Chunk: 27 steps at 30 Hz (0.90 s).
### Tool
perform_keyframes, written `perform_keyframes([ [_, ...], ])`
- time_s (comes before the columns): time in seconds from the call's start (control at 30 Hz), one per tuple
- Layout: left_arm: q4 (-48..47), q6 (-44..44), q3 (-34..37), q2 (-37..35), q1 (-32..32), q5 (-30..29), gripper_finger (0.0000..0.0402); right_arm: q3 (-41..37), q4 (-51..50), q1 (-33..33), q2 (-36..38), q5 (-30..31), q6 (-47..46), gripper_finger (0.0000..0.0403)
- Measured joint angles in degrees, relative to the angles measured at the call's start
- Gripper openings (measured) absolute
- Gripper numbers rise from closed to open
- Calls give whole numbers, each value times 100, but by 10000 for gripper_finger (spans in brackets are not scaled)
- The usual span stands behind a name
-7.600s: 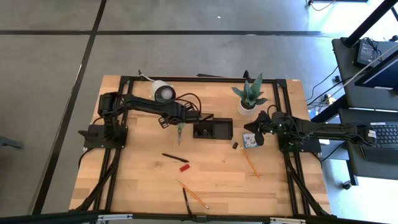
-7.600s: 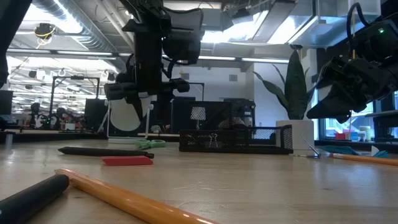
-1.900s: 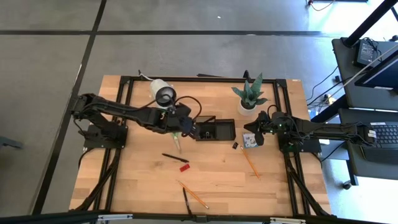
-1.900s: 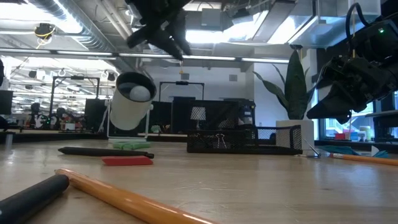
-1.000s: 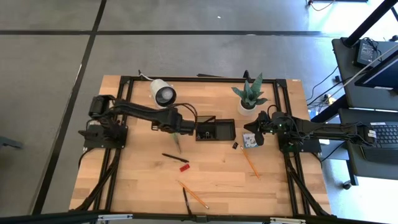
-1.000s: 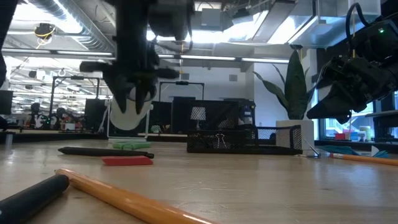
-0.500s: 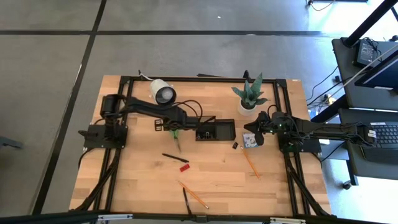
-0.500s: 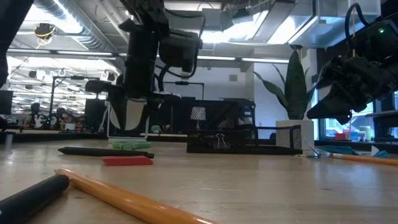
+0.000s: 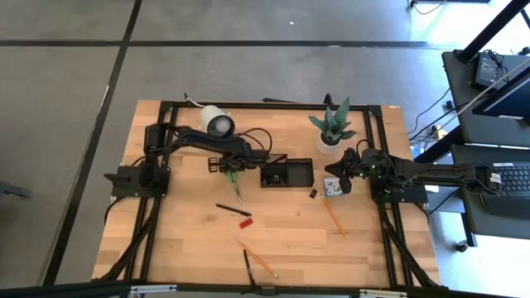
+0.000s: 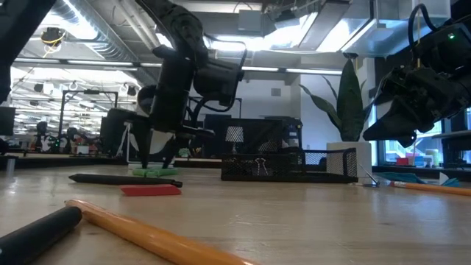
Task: Pick and place office supplies into organizer
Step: Put the green scissors in the desk organizer
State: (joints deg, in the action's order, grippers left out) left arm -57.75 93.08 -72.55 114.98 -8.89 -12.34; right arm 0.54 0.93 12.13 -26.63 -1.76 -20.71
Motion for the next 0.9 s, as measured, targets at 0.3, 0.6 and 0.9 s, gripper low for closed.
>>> perform_keyframes([
  [0.3,103,-352,-4,15,-292,737,110,0,0,-1,1,-2,-2,51],
  [0.6,108,-650,-2,13,-361,848,94,0,7,-1,2,-96,-4,51],
  [0.9,-91,-1197,-96,39,-241,583,69,0,7,-1,0,-96,-22,51],
])
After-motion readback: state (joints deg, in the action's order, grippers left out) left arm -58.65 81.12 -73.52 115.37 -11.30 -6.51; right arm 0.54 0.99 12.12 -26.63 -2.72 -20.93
